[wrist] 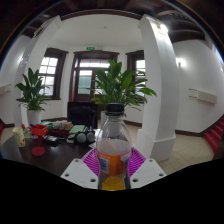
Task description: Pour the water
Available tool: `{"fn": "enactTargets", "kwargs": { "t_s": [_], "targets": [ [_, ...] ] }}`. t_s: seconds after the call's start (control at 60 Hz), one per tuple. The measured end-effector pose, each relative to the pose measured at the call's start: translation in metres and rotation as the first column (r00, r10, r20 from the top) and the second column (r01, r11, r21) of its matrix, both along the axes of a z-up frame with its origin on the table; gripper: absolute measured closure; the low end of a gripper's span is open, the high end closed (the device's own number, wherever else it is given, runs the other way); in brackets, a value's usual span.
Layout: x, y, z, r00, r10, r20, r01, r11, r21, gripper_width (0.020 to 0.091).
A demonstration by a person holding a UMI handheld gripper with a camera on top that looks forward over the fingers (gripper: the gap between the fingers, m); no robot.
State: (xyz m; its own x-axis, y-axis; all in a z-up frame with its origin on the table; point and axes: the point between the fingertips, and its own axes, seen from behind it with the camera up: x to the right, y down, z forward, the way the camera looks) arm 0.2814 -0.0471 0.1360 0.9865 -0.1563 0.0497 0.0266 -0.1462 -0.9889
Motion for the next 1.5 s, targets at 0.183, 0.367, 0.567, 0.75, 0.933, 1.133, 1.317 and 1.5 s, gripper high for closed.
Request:
{"fn": "enactTargets", "kwargs": {
  "t_s": [0.183, 0.367, 0.567, 0.75, 0.933, 1.133, 1.317, 1.5],
  "targets": [
    [-0.009, 0.006, 0.000, 0.996, -0.009, 0.089, 0.012, 0.999, -0.040, 0.0796],
    [-0.051, 0.029, 0.025, 0.946, 0.045, 0.322, -0.023, 0.997, -0.073, 0.0797],
    [-0.152, 0.079, 0.063, 0.746, 0.163, 0.645, -0.106, 0.986, -0.126, 0.0797],
    [-0.253, 0.121, 0.074, 0.445, 0.235, 0.864, -0.155, 0.971, -0.184, 0.0797],
    [-0.340, 0.141, 0.059, 0.109, 0.271, 0.956, -0.173, 0.953, -0.251, 0.0778],
    [-0.389, 0.157, 0.043, -0.275, 0.235, 0.932, -0.112, 0.955, -0.273, 0.0780],
    [-0.421, 0.165, 0.037, -0.485, 0.179, 0.856, -0.102, 0.961, -0.258, 0.0778],
    [-0.433, 0.167, 0.034, -0.605, 0.143, 0.784, -0.091, 0.965, -0.246, 0.0777]
  ]
}}
